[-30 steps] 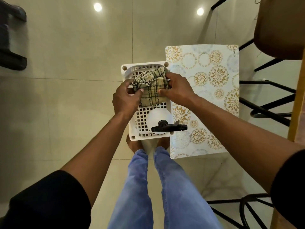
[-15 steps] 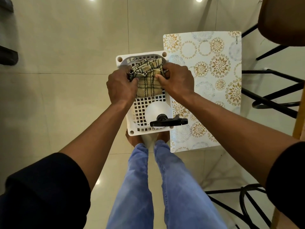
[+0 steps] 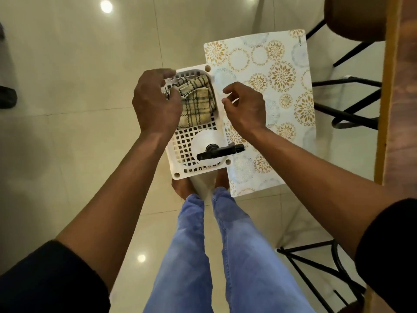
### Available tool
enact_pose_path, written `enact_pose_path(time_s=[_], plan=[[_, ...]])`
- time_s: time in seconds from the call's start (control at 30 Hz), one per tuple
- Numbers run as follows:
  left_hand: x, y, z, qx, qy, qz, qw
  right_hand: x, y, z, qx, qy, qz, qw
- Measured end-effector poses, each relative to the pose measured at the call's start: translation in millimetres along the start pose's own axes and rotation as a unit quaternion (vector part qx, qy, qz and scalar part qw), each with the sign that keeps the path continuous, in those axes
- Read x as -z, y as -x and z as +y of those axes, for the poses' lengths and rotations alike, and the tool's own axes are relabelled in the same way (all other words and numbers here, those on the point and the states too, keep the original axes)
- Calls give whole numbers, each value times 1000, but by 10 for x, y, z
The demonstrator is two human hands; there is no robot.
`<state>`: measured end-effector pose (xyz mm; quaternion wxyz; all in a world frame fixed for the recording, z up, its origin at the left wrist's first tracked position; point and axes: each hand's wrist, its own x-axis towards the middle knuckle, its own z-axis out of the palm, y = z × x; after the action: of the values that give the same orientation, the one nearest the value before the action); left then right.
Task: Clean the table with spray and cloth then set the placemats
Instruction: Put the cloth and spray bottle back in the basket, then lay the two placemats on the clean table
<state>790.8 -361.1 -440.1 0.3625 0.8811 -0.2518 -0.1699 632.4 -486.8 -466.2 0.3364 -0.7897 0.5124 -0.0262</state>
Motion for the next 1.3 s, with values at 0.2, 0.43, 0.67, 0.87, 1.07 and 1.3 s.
enact_pose_path(time_s=[0.2,0.43,0.67,0.87,1.07,1.3], plan=[[416,587,1024,-109,150,-9,983,416,630,125,-89,-104,90,987],[200,1602,1141,-108,235,-229,938,420,1556,665,-200,-197,131,951],[-336,2209,371,60,128,-382,913,205,2172,1188,-324,-273,115,898],[-825,2371,-360,272,-49,-353,894,-24,2174,1567,-484,-345,101,798],[-1317,2262,-660,396,113,-255,875,-85,1953,1754,-541,-532,50,650],[-1500,2130,-514,378,229,-198,875,-84,1779,1876,-554,-542,24,631]])
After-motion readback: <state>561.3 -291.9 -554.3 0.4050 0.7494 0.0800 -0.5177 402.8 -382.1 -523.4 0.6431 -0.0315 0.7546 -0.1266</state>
